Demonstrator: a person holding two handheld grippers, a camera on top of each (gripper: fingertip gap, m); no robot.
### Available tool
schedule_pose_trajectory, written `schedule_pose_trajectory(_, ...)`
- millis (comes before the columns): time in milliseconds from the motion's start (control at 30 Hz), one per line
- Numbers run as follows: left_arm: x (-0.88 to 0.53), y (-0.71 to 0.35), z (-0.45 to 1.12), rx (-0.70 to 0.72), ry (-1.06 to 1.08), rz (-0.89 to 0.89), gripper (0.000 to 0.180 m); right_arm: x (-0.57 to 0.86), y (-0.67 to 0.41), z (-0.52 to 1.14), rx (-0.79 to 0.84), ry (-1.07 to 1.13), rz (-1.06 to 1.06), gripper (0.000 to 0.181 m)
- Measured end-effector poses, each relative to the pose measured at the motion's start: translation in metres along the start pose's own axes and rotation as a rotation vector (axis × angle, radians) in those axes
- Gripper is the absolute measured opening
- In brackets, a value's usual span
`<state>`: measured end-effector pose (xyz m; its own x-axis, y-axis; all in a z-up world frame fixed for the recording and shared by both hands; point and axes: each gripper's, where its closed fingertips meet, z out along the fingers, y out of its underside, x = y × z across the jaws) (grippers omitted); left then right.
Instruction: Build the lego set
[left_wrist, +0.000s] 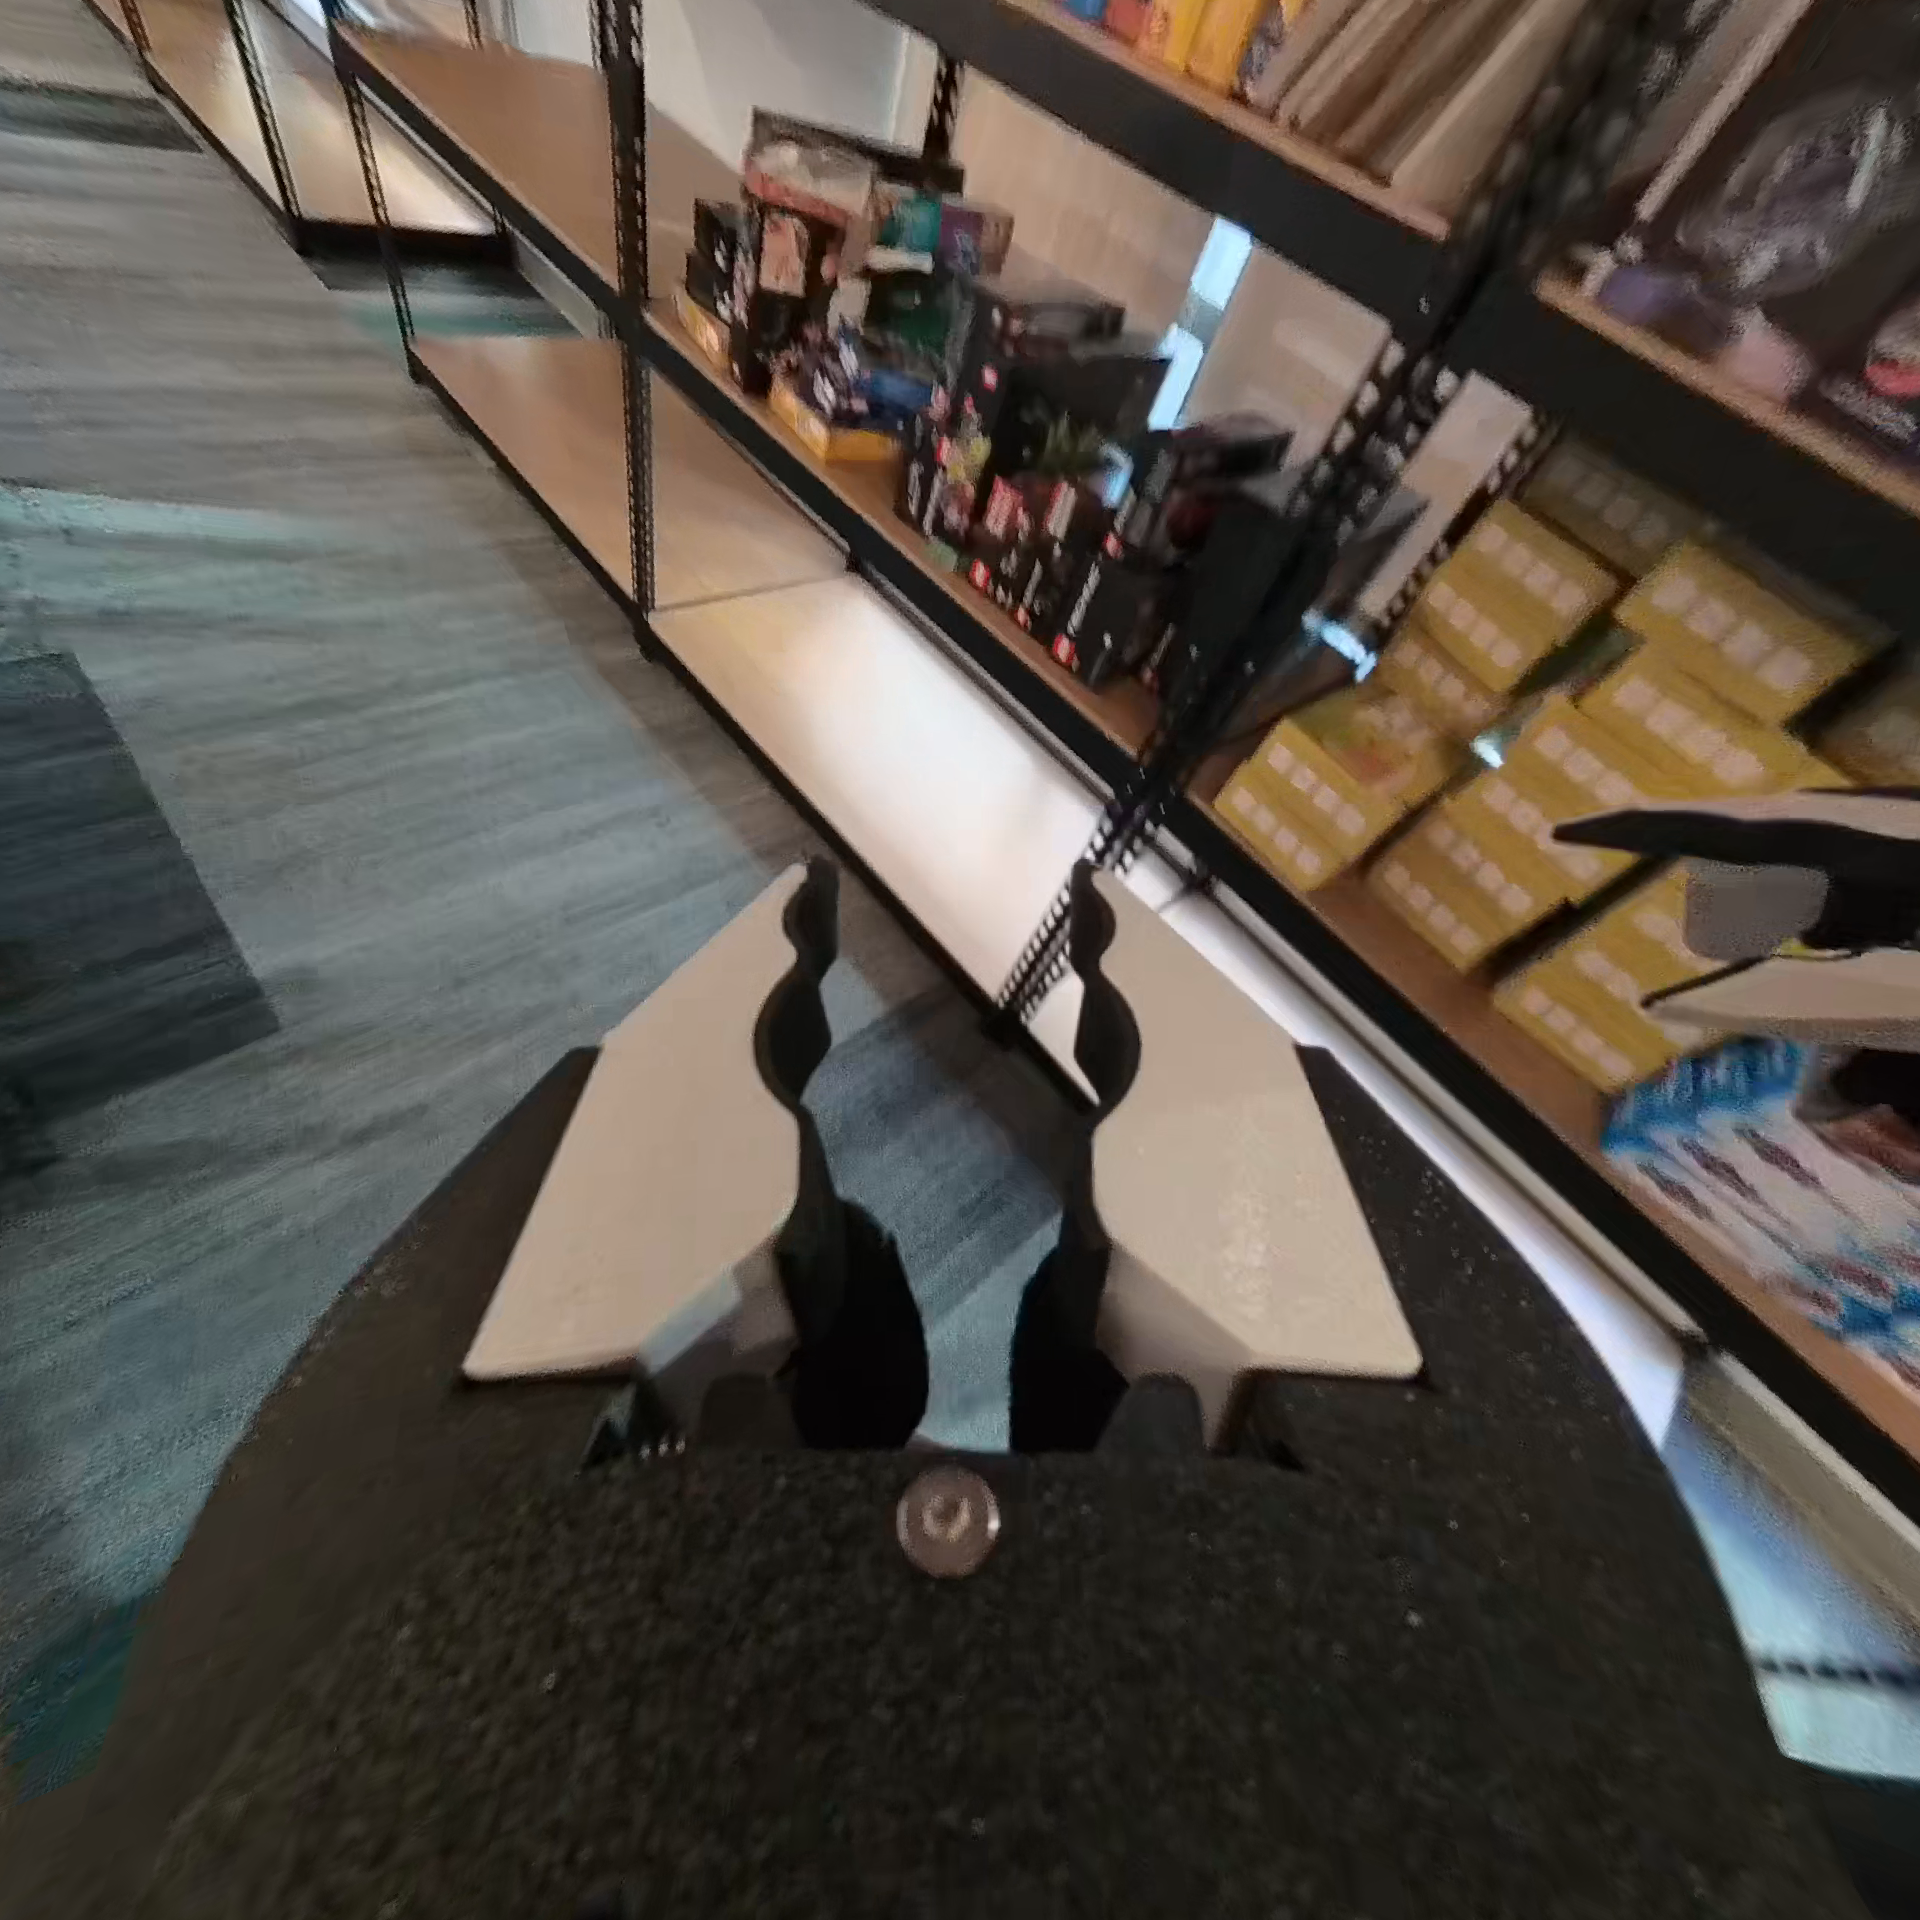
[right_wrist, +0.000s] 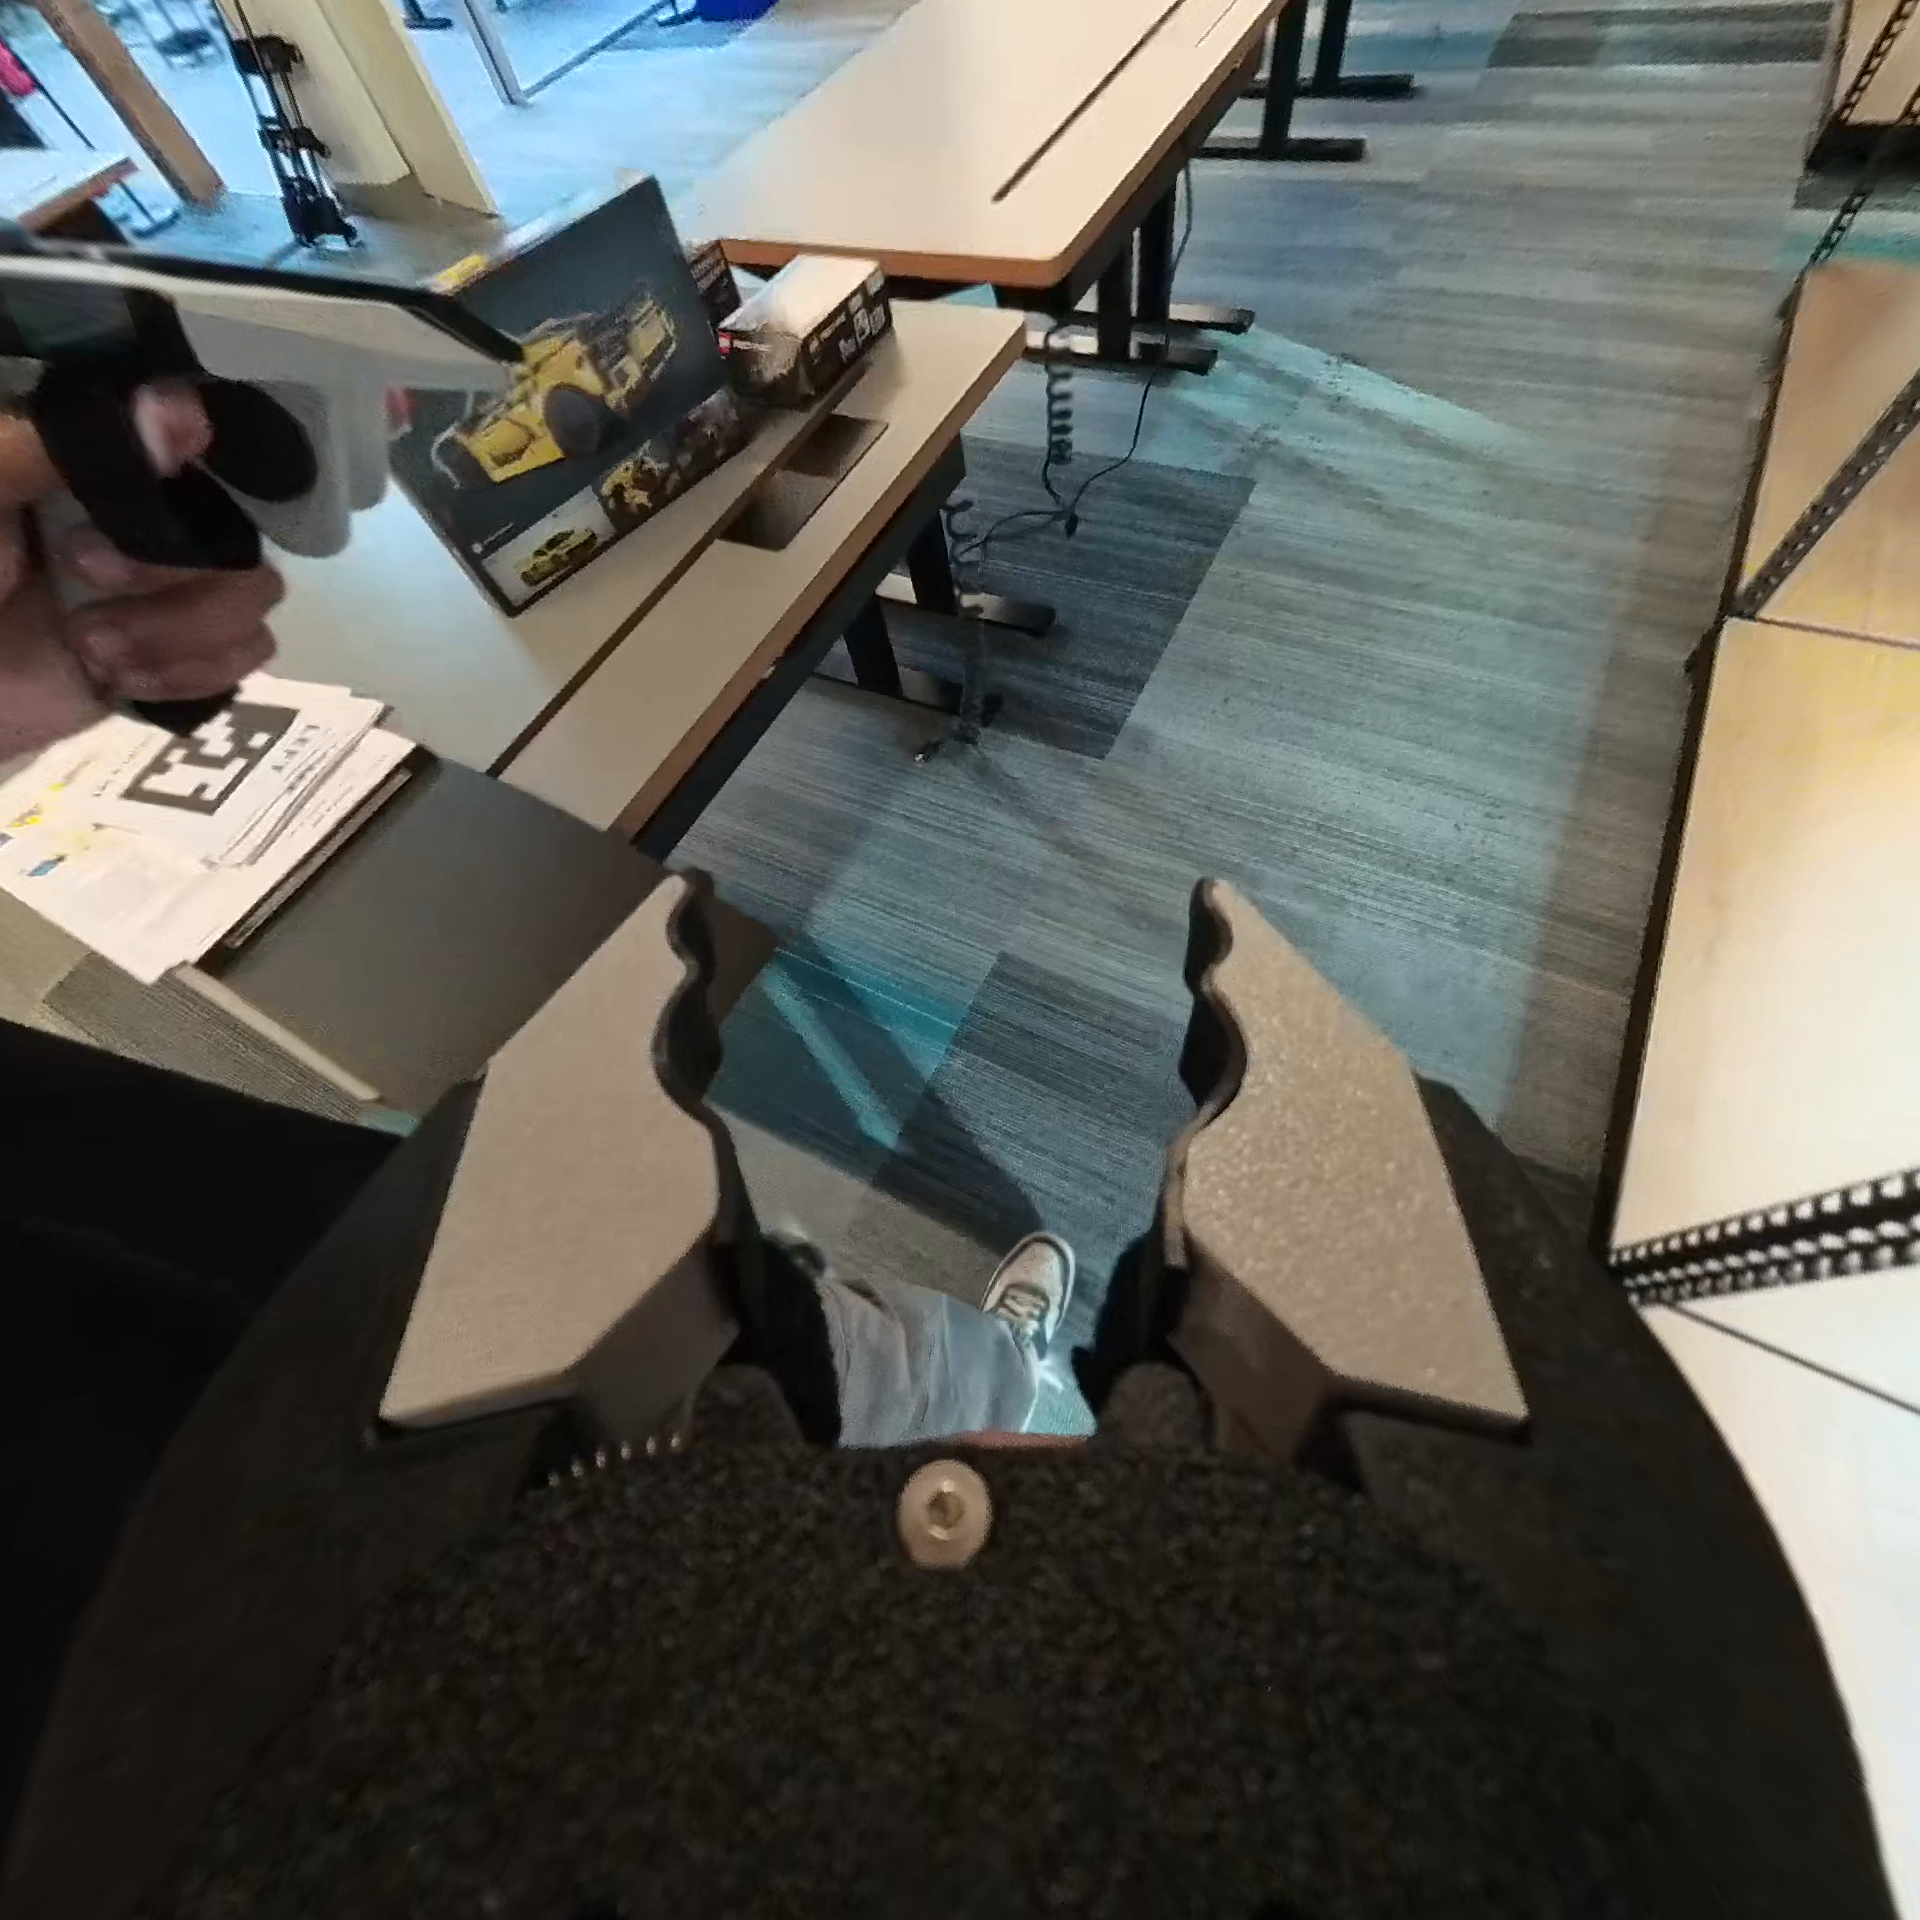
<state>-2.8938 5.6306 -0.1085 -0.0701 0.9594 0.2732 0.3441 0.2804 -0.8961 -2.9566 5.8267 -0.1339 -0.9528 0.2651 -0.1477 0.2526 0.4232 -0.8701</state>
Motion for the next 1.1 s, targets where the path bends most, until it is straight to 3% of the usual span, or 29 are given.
schedule_pose_trajectory(300, -0.113, -0.099, 0.135, 0.032, -0.149, -0.007, 0.044, 0.152, -0.116, 0.115, -0.056, -0.109, 0.004, 0.090)
schedule_pose_trajectory(633, -0.247, -0.196, 0.283, 0.042, -0.305, 0.036, 0.044, 0.333, -0.223, 0.305, 0.048, -0.183, 0.061, 0.083)
schedule_pose_trajectory(1100, -0.454, -0.401, 0.569, 0.022, -0.373, -0.038, 0.043, 0.558, -0.476, 0.616, 0.062, -0.367, -0.159, 0.079)
